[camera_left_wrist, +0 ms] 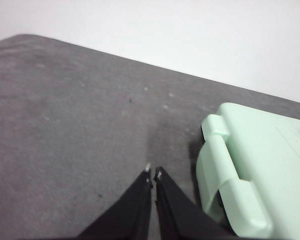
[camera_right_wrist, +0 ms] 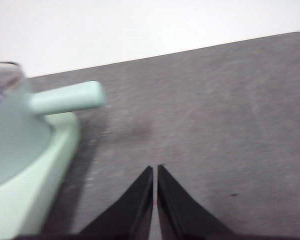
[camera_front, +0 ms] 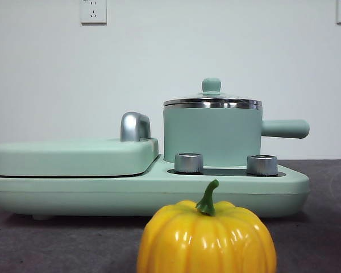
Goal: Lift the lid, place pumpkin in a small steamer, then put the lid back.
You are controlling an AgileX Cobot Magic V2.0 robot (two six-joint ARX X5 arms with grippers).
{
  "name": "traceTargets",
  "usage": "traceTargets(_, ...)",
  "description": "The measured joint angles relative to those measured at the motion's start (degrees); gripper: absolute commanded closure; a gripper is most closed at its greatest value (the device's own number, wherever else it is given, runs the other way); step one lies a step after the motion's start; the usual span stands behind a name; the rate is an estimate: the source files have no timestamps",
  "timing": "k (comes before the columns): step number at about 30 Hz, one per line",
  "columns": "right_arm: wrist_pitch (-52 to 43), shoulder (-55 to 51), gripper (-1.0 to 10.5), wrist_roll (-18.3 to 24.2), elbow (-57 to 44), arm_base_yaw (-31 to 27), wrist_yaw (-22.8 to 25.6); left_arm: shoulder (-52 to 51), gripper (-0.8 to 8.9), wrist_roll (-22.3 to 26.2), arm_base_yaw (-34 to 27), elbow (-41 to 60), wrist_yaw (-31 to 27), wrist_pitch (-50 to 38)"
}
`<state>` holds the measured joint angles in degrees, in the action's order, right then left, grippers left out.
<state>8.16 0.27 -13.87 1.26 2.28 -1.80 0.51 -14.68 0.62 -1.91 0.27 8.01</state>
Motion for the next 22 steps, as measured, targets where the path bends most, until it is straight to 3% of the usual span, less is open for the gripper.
traceTargets(5,4.17,1.18,9.4,-4.57,5.16,0.2,-1.2,3.61,7.98,-1.53,2.14,-2.21,1.11,1.11)
traceTargets(13,11.8,8.9,9.4,-5.9,19.06,0.24,-6.73,15.12,7.98,-2.78,6.08,-13.42,2.4,0.85)
traceTargets(16,15.13,12.98,9.4,-5.07,24.5,0.24,-10.43,21.05,7.98,-2.8,7.54,-18.71,4.96,1.11)
traceTargets(22,22.56,22.08,9.4,0.79,35.52,0.24,-20.2,32.79,7.98,-2.71,10.49,-31.45,11.3,7.78)
